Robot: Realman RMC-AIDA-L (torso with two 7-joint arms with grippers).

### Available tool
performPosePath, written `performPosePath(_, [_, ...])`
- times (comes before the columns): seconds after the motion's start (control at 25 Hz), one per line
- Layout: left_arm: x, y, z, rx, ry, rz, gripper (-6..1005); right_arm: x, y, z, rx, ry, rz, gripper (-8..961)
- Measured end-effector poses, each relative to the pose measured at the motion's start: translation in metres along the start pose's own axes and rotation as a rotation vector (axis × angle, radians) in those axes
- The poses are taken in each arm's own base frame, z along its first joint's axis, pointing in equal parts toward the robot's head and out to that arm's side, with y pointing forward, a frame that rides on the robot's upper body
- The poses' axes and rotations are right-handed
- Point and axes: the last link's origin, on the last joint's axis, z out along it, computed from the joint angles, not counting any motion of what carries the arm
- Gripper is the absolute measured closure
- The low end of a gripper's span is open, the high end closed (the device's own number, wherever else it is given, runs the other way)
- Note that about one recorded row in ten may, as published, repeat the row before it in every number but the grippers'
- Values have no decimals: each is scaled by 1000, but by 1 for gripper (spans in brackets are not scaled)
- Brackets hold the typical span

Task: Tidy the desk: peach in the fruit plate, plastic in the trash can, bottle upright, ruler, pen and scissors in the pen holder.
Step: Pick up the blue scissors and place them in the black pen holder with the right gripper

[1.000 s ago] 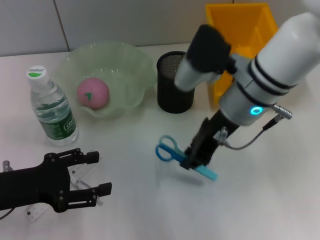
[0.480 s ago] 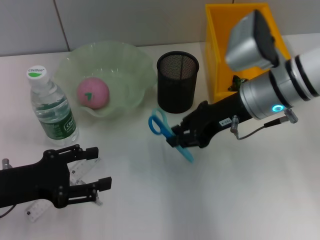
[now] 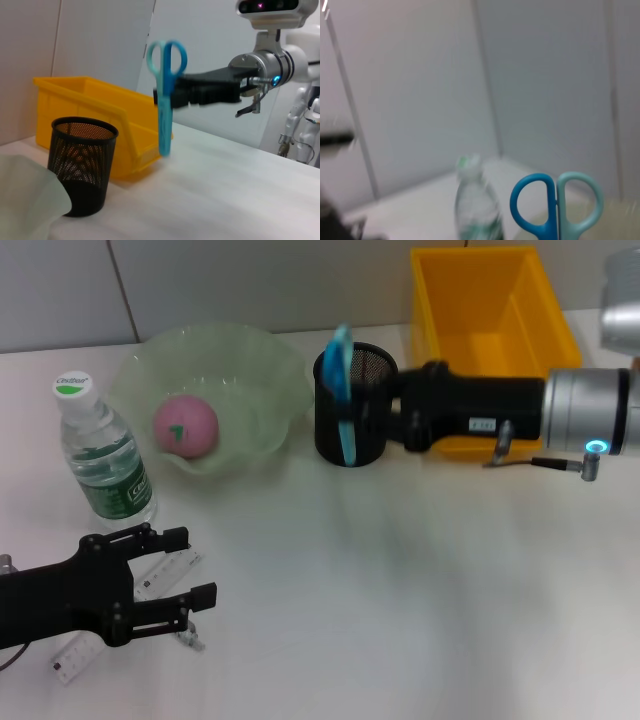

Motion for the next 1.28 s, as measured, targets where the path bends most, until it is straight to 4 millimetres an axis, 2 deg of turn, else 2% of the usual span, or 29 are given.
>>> performPosePath(0.28, [0,-1,-1,5,2,-1,185,-1,-11,-6,106,-118,-28,721])
performPosePath(0.48, [0,0,-1,3,3,-1,185,-1,-26,-7,218,-169,-11,721])
performPosePath(0.64, [1,-1,-1,9,11,1,185,-3,-38,5,282,-136,-3,721])
performPosePath(0.84, [2,-1,-1,12,19,5,185,-2,-45,15,311,-112,19,721])
performPosePath(1.28, [0,-1,-2,15,18,21,187,6,-50,36,337,-61,74,720])
